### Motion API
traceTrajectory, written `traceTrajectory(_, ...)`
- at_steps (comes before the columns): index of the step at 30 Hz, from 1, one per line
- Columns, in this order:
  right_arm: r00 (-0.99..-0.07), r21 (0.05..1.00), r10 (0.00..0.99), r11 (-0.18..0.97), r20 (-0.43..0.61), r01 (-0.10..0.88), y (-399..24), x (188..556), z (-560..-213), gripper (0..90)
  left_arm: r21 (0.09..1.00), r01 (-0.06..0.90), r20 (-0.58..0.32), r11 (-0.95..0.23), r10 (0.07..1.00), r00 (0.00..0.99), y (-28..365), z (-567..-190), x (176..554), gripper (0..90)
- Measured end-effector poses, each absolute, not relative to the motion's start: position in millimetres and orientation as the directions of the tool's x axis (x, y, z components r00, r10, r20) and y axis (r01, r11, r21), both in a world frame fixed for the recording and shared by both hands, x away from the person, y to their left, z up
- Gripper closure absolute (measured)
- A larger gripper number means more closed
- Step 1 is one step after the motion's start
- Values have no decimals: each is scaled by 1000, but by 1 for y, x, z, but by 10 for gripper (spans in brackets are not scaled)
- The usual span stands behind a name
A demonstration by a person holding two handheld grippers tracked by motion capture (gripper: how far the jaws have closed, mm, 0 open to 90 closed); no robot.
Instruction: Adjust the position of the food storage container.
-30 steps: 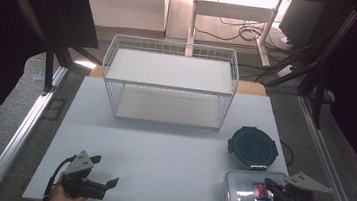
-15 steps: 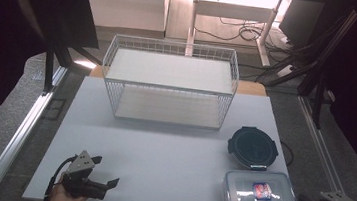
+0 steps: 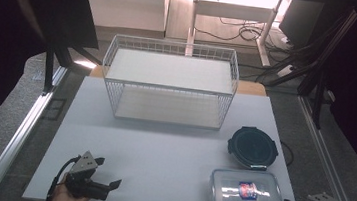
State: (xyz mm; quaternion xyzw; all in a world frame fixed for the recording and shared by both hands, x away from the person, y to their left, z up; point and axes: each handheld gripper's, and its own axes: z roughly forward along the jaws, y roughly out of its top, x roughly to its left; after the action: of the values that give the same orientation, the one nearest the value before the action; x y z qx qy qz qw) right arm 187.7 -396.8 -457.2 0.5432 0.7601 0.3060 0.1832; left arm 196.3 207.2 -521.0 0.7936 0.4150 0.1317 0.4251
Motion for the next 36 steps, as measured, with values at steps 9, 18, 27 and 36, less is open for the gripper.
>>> traceTrajectory(9, -443, 651, 890, 276, 104, 707, -357, 197, -463, 894, 772, 577, -227, -267, 732, 643, 193, -517, 196, 132)
traceTrajectory(18, -564, 658, 812, 344, 149, 670, -302, 206, -468, 893, 747, 537, -212, -393, 625, 752, 143, -515, 192, 713)
traceTrajectory(27, -641, 668, 746, 385, 182, 637, -260, 219, -472, 893, 735, 535, -229, -417, 590, 774, 128, -517, 193, 808)
traceTrajectory(36, -653, 682, 734, 380, 189, 624, -239, 232, -470, 893, 723, 574, -247, -384, 633, 734, 138, -519, 197, 810)
